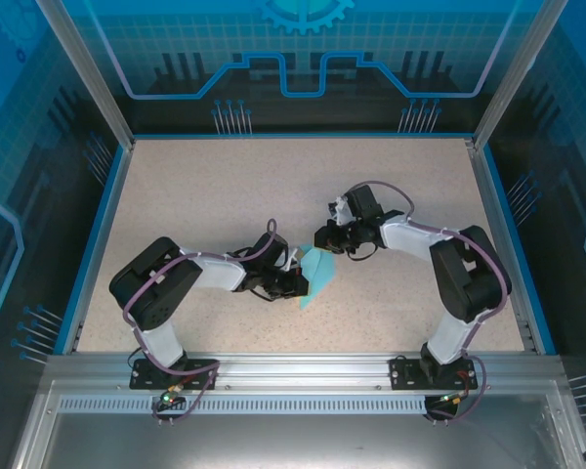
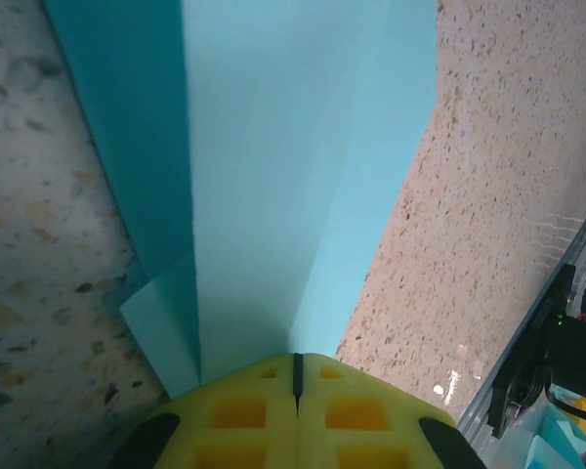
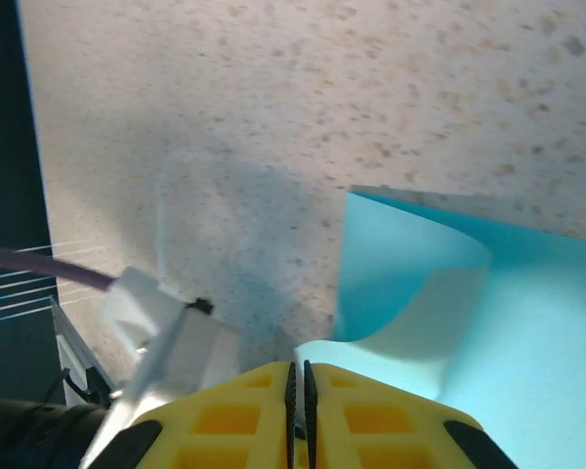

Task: Fold a paper plane with a square sheet of paper (pick it up from the middle)
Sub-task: Fourth fold the wing at the center of the table.

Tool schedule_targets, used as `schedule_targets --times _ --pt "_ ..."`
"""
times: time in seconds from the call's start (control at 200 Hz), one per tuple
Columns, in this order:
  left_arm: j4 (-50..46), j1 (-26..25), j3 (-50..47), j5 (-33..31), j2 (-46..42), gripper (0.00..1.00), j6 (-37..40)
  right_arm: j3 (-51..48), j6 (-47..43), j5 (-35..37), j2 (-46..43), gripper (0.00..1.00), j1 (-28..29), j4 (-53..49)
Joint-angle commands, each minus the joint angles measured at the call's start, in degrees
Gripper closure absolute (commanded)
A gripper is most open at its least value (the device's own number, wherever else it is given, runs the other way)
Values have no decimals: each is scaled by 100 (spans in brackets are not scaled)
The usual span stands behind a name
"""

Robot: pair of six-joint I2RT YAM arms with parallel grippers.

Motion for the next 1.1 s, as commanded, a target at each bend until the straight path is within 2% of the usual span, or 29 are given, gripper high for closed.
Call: schedule_targets --times 0.0,0.165,0.285,0.74,1.09 --pt "-818 -26 -287 -542 474 100 26 -258 -47 -136 -22 86 247 128" --pt "-815 -32 -298 -514 466 100 39 -389 106 1 237 87 626 403" --pt "-865 -27 -265 -514 501 100 73 -409 137 133 519 88 664 476" --pt "-876 -31 -335 -531 663 100 144 -390 71 385 1064 89 137 811" --pt "-778 -26 -592 -558 738 100 187 160 57 548 1356 89 -341 469"
